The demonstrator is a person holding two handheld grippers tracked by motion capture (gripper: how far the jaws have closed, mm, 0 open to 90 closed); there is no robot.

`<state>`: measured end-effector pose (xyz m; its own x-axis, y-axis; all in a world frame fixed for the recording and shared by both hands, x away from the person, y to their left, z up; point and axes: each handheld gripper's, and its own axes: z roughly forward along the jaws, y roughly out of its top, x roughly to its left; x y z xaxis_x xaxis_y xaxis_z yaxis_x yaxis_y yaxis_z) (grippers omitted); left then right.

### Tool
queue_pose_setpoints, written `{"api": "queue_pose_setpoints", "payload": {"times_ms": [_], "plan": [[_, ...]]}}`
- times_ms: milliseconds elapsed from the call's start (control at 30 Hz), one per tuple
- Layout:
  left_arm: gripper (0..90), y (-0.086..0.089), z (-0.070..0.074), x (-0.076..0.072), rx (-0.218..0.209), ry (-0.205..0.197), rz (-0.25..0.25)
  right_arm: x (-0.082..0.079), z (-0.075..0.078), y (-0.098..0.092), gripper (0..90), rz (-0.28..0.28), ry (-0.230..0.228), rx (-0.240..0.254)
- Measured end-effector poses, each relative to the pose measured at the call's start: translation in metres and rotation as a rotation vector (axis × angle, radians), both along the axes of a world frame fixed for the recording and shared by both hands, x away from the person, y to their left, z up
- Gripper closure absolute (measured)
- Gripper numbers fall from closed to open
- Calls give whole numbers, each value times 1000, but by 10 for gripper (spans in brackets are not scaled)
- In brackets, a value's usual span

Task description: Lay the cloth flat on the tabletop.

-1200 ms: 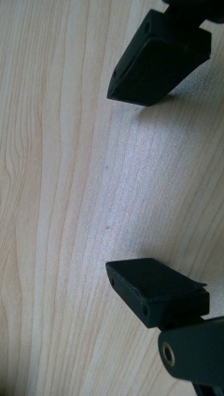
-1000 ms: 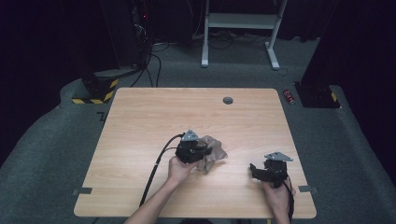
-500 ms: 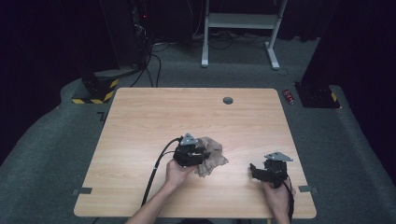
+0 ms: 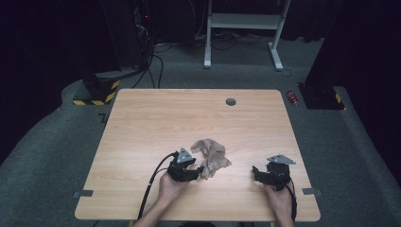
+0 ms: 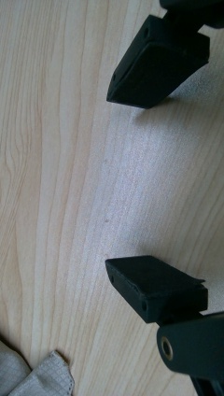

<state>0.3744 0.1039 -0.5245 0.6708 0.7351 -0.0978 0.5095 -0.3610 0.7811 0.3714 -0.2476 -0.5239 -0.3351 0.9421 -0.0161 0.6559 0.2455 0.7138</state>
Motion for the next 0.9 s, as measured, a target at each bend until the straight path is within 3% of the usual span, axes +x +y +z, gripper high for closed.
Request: {"api": "queue_pose_setpoints", "payload": {"times_ms": [100, 233, 300, 400, 533, 733, 900], "plan": [[443, 0, 0, -1, 7, -11, 20, -1, 0, 1, 200, 0, -1, 2], [402, -5, -1, -1, 79, -24, 34, -6, 1, 8, 388, 47, -24, 7], [391, -7, -1, -2, 94, -34, 41, -8, 1, 15, 404, 79, -23, 11], [357, -6, -1, -1, 85, -25, 55, -5, 1, 27, 403, 138, -23, 10], [329, -6, -2, -1, 92, -23, 66, 1, 7, 48, 455, 197, 24, -8], [327, -6, -2, -1, 94, -25, 65, 10, 17, 76, 550, 311, 9, 17], [327, -6, -2, -1, 94, -25, 65, 22, 18, 87, 551, 324, 20, 33]]}}
